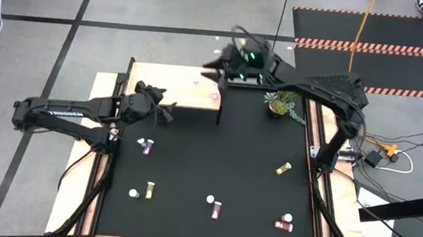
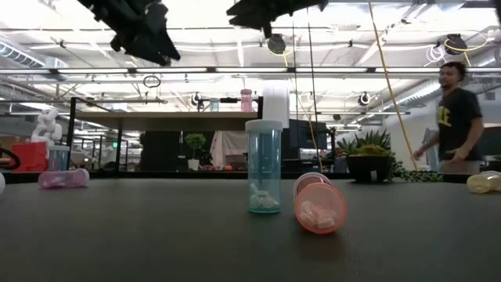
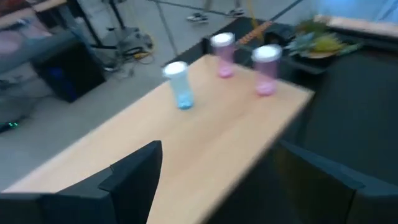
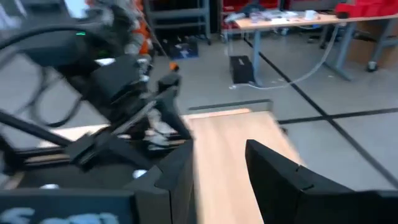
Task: Pick and place medicine bottles onto shelf by color
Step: Put the top yellow pill bottle on the shelf
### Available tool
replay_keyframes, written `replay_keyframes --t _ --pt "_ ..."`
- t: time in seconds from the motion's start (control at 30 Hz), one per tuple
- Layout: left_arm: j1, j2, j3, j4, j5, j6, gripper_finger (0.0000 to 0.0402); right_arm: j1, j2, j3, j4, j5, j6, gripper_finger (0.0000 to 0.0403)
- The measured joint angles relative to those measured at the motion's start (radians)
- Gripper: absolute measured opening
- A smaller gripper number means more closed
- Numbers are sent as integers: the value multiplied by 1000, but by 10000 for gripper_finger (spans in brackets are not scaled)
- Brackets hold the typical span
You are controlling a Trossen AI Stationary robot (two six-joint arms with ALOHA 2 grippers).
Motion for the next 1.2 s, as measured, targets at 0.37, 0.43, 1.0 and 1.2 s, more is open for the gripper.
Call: replay_keyframes --t 0.37,0.43,1.0,1.2 --pt "-254 82 14 -53 -6 -388 310 253 -357 -449 183 329 113 142" --pt "-299 121 13 -54 -4 -433 310 323 -380 -465 180 406 113 141" --pt "-624 341 108 -20 13 -647 310 743 -222 -488 220 690 314 141" --pt "-630 343 178 -248 101 -627 310 815 -118 -472 222 839 577 141"
